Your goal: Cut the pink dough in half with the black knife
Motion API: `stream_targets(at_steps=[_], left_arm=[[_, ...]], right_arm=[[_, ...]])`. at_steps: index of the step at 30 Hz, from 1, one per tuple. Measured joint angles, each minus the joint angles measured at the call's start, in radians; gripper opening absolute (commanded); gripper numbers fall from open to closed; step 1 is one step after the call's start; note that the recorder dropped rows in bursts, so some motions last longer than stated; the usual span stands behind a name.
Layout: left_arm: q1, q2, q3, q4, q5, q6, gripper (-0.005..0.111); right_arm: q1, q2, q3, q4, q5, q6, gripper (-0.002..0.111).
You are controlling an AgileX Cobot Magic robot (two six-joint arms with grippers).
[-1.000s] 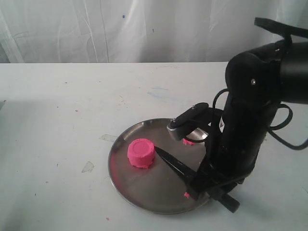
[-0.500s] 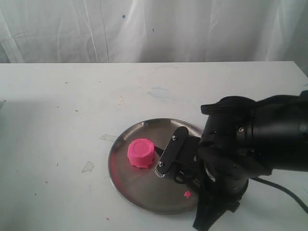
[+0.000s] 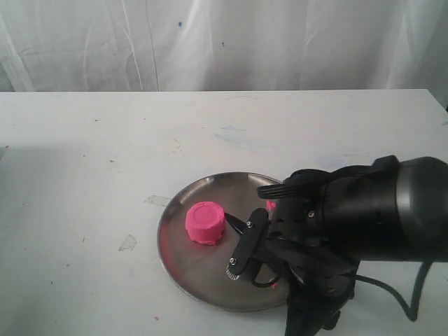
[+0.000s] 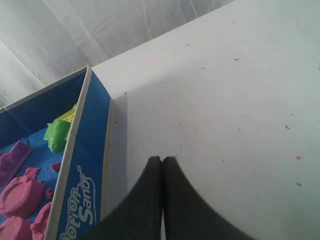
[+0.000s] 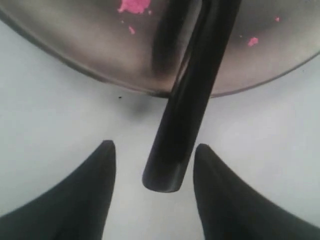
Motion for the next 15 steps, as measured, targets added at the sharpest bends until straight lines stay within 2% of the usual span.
stream_targets(at_steps=[8,10,13,15], left_arm=[[0.0,0.0,0.0,0.0,0.0,0.0,0.0],[0.0,0.0,0.0,0.0,0.0,0.0,0.0],[0.0,0.0,0.0,0.0,0.0,0.0,0.0],[0.0,0.0,0.0,0.0,0.0,0.0,0.0]], right_arm=[[0.0,0.072,0.0,-0.081,0.027,0.073,0.044],[0.0,0.074,0.0,-0.081,0.027,0.092,0.031],[0.0,0.074,0.0,-0.083,0.037,0.136,0.004],[0.0,0.074,0.0,-0.088,0.059,0.15,0.0]])
